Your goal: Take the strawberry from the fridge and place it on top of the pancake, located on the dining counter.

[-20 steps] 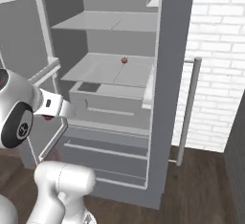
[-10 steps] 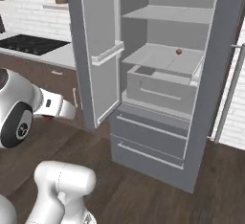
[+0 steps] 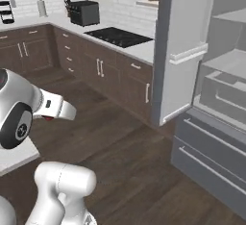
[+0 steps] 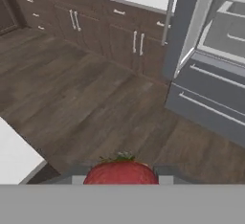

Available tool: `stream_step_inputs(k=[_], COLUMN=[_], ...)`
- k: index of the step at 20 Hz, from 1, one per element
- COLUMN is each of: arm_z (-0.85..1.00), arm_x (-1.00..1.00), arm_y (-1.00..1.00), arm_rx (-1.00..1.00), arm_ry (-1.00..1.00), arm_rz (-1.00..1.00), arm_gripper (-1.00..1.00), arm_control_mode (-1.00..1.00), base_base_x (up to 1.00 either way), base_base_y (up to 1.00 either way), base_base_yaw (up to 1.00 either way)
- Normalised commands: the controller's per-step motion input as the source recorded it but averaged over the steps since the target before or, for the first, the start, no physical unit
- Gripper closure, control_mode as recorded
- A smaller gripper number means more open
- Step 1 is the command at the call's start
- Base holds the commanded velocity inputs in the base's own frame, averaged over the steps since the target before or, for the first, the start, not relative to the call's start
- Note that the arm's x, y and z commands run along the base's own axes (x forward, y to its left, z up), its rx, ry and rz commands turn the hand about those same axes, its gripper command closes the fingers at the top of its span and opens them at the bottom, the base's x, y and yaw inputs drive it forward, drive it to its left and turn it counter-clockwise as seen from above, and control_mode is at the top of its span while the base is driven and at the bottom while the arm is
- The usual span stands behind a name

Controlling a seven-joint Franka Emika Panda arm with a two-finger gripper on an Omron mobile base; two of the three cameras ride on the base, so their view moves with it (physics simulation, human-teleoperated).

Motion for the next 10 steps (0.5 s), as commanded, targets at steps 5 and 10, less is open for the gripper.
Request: stream_step_inputs(k=[5,10], arm_z=[0.00,0.00], arm_x=[0.00,0.00], arm_y=[0.00,0.00], arm_rx=[0.00,0.00], arm_ry=[0.00,0.00], arm_rz=[0.00,0.00], arm_gripper=[1.00,1.00], arm_control_mode=[1.00,1.00], base_base_x=[-0.57,-0.71], base_base_y=[0.13,0.10], base_base_yaw=[0.65,0.61])
